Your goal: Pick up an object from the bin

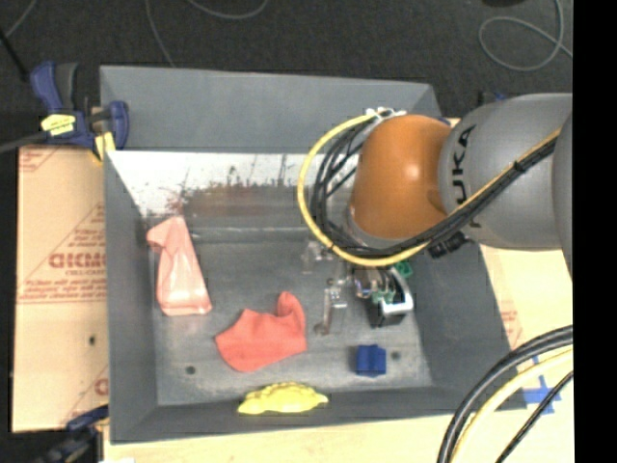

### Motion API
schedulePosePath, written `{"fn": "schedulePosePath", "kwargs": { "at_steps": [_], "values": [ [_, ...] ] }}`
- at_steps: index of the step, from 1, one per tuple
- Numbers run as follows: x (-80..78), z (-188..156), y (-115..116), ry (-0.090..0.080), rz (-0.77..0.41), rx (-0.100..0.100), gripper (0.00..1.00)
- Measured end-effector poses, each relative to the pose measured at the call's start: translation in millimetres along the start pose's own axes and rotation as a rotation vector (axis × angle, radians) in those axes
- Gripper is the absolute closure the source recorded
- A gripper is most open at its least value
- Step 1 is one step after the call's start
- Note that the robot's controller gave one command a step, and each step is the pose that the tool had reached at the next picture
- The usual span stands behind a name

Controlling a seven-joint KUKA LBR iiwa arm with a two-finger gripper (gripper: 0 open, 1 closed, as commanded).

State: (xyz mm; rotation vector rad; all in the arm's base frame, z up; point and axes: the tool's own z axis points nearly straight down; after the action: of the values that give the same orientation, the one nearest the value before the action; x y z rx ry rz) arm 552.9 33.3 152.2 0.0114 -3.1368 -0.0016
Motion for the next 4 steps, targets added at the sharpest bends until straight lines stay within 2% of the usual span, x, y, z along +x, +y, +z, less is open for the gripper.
{"fn": "schedulePosePath", "kwargs": {
  "at_steps": [1,2,3,4],
  "values": [
    [-1.7,-4.7,0.1,-0.008,0.001,-0.001,0.0],
    [10.1,37.8,25.3,-0.009,-0.097,0.002,0.0],
    [23.5,47.0,41.8,-0.003,-0.139,-0.001,0.0],
    [12.4,35.9,56.2,-0.012,-0.114,0.0,0.0]
  ]
}}
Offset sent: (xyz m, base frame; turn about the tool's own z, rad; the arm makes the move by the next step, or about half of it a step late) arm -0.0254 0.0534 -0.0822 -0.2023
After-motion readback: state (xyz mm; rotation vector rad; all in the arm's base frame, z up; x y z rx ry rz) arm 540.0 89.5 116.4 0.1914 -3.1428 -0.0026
